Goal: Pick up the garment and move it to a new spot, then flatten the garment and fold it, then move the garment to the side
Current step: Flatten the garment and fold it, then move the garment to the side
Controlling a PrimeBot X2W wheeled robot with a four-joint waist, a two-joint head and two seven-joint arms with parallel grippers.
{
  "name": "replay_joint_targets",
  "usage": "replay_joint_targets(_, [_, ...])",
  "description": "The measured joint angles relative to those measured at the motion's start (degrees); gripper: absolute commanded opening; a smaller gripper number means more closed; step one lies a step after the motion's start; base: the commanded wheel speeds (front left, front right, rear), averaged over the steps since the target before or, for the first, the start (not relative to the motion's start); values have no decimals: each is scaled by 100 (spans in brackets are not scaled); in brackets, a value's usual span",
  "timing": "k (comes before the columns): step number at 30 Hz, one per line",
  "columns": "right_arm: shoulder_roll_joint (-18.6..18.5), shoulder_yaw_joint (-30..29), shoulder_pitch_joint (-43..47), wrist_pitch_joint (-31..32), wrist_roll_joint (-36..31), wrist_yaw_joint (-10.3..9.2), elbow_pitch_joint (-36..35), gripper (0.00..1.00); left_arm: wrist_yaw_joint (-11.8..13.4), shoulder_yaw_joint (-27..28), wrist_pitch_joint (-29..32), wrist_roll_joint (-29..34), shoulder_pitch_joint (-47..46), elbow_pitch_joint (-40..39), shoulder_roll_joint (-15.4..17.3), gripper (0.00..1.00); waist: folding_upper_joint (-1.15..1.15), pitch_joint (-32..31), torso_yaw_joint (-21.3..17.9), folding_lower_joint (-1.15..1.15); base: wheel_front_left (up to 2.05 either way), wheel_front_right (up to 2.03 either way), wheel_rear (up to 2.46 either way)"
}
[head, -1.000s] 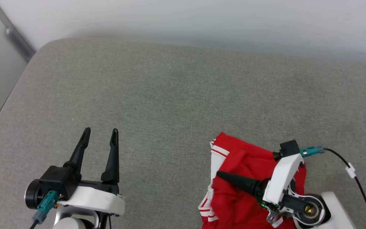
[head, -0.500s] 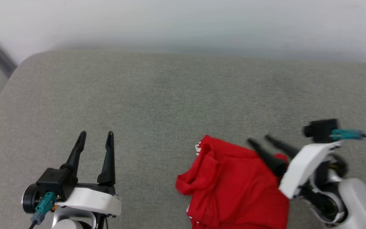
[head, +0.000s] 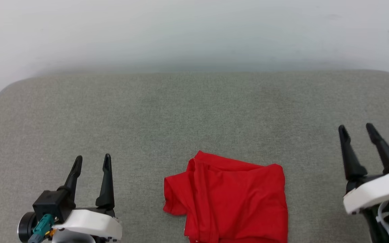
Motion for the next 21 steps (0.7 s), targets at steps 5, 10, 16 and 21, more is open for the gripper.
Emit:
replay_joint_targets(5, [198,85,511,-134,-138,0,-327,100,0,76,0,19,180,79,-40,100,0,-180,-73,0,0,0,0])
replay_joint_targets(10, [344,120,956,-64,-215,0,-517,100,-9,116,-9,36,361,168,-99,100,0,-323,-78,0,0,0,0])
replay_joint_targets(16, [488,88,1174,48,-303,0,-811,100,-66,137,-9,89,422,218,-185,100,0,-373,-83,-1,0,0,0])
replay_joint_targets(21, [532,91,1206,153,-322,0,-937,100,-110,153,-9,167,420,257,-214,100,0,-359,-102,0,0,0,0])
